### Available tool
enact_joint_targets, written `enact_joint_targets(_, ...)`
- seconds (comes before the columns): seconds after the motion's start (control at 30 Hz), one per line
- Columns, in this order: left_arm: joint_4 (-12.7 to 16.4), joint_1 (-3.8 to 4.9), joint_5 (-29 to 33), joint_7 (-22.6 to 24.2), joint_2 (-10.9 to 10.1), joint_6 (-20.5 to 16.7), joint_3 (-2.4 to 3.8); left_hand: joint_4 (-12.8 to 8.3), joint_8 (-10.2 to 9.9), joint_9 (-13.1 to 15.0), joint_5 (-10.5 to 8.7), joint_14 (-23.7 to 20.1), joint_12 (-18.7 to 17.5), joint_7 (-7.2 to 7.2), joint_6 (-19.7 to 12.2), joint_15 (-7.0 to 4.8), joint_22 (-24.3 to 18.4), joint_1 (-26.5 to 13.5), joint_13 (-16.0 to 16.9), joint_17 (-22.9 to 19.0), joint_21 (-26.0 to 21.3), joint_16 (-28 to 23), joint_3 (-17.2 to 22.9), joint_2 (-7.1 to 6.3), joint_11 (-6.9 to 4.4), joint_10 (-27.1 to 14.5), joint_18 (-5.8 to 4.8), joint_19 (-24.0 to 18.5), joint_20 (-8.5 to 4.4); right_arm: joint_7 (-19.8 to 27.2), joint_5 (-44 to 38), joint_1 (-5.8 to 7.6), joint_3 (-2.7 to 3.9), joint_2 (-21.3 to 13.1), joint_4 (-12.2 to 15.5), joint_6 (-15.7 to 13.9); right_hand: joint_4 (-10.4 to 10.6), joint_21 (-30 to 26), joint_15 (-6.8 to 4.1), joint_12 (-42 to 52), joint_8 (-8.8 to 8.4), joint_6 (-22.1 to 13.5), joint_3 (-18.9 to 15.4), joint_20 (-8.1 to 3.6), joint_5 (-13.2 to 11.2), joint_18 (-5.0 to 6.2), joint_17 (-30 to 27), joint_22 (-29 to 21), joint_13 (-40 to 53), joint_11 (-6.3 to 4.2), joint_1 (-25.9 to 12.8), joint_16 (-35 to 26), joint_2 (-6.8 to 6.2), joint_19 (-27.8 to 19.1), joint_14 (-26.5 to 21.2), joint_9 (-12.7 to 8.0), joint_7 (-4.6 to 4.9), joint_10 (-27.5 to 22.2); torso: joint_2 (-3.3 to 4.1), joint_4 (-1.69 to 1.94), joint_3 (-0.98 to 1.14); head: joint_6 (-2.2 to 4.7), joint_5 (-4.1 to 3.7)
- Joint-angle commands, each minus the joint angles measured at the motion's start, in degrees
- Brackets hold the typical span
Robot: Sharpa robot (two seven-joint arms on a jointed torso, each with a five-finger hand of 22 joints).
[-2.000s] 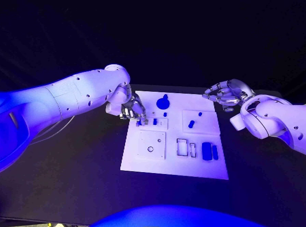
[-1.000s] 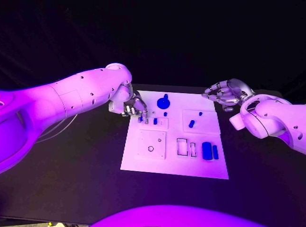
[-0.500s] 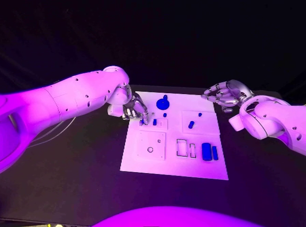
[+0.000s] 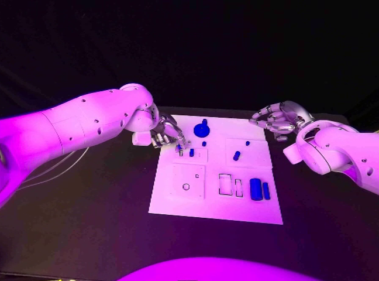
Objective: Assemble the parts on the task board
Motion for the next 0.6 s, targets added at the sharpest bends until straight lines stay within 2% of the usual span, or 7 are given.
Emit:
enact_joint_targets(0.03,0.8,-0.15,0.0,1.9,-0.7,-1.9,0.05,-0.3,0.6,3.1,1.27,6.0,-1.0,-1.81,0.7,-0.03,2.4,3.5,-0.9,14.2,-1.2,0.1,1.2,3.90,-0.29,-0.3,-0.93,-0.4,-0.06,0.2,0.0,-0.06,0.01,-0.1,0.1,0.1,0.2,-0.8,-0.21,-0.7,0.90,-0.5,2.9,-0.46,1.3,1.17,4.1,4.9,-0.4,-0.40,-2.5,-0.5,-0.22,-0.6,3.1,-0.4,-0.03,-0.8,0.04,-0.06,0.02,0.11,-0.03)
enact_joint_targets(0.07,1.1,-0.20,0.1,2.6,-1.0,-2.4,0.06,0.1,-0.2,3.0,-2.89,5.9,-1.8,-1.60,-0.1,0.09,2.0,4.0,-1.9,13.9,-1.5,0.0,0.9,4.24,-0.10,-0.9,-0.84,-0.7,0.03,0.2,0.0,-0.07,0.01,-0.1,0.1,0.0,0.2,-0.8,-0.21,-0.7,0.90,-0.5,2.9,-0.46,1.3,1.17,4.1,4.9,-0.4,-0.40,-2.5,-0.5,-0.22,-0.6,3.1,-0.4,-0.03,-0.8,0.03,-0.05,0.00,0.12,-0.08)
enact_joint_targets(0.1,1.3,-0.25,0.4,3.2,-1.3,-2.8,0.06,0.1,-0.3,3.0,-3.32,5.9,-1.8,-1.56,-0.2,0.13,2.0,4.2,-2.0,13.9,-1.6,0.0,1.0,4.29,-0.07,-1.0,-0.83,-0.7,0.05,0.2,0.0,-0.08,0.01,-0.1,0.1,0.0,0.2,-0.8,-0.21,-0.7,0.90,-0.5,2.9,-0.46,1.3,1.17,4.1,4.9,-0.4,-0.40,-2.5,-0.5,-0.22,-0.6,3.1,-0.4,-0.03,-0.8,0.03,-0.06,0.01,0.15,-0.09)
enact_joint_targets(0.3,2.7,-0.53,2.1,6.0,-2.9,-4.4,0.05,0.9,-1.2,2.9,-4.94,5.8,-3.0,-1.14,-0.9,0.37,1.2,4.6,-3.8,13.4,-2.3,-0.3,0.8,4.48,0.28,-2.1,-0.62,-1.2,0.23,0.6,-0.7,-0.11,0.01,-0.2,0.2,-0.2,0.2,-0.9,-0.21,-0.7,0.90,-0.5,2.9,-0.46,1.3,1.19,4.0,4.8,-0.4,-0.40,-2.4,-0.6,-0.22,-0.6,3.1,-0.4,-0.02,-0.8,0.04,0.01,0.03,0.32,-0.09)
enact_joint_targets(0.6,3.8,-0.84,5.5,9.2,-4.6,-6.0,0.03,1.1,-1.4,2.9,-5.26,5.8,-3.2,-1.05,-1.0,0.44,1.1,4.6,-3.9,13.5,-2.4,-0.3,0.7,4.43,0.37,-2.2,-0.59,-1.3,0.27,1.2,-1.7,-0.13,0.01,-0.2,0.3,-0.3,-0.2,-0.9,-0.22,-0.8,0.92,-0.6,3.3,-0.46,1.4,1.18,3.9,4.9,-0.5,-0.41,-1.7,-0.7,-0.39,-0.6,3.1,-0.5,-0.02,-0.9,0.04,-0.06,0.03,0.53,-0.01)
